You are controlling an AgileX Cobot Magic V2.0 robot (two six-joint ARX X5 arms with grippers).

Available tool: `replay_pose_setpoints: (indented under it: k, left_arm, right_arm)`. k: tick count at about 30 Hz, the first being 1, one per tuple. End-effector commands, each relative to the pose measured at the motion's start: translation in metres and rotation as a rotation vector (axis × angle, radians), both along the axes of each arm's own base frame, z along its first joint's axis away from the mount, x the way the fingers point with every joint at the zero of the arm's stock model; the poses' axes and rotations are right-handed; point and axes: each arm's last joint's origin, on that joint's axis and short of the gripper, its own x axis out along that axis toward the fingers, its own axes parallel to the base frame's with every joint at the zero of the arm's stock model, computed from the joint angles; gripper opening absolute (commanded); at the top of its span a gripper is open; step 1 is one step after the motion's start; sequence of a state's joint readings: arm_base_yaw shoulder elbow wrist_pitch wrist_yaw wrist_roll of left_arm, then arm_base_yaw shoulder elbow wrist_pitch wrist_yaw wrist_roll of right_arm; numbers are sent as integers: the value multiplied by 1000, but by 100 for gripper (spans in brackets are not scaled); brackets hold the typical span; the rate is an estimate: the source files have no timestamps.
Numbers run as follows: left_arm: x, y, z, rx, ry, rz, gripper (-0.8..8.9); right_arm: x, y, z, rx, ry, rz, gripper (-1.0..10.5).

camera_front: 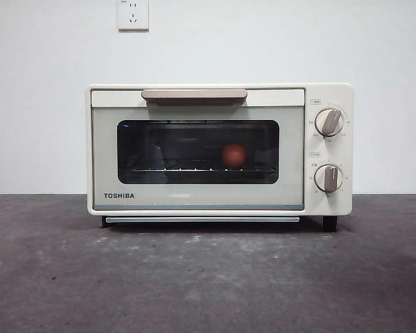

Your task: Eggoven

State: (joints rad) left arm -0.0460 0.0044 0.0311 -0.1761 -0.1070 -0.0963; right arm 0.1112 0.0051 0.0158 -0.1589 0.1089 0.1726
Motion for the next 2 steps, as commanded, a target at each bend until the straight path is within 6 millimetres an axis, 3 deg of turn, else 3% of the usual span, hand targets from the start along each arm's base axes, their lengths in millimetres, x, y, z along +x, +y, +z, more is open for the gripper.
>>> replay_pose_setpoints:
  k: [1, 2]
  left_arm:
    - [1, 0, -9, -5, 29, 5, 8]
    - [1, 0, -9, -5, 30, 5, 8]
  right_arm:
    - [0, 0, -1, 9, 1, -6, 4]
    - [0, 0, -1, 9, 1, -6, 4]
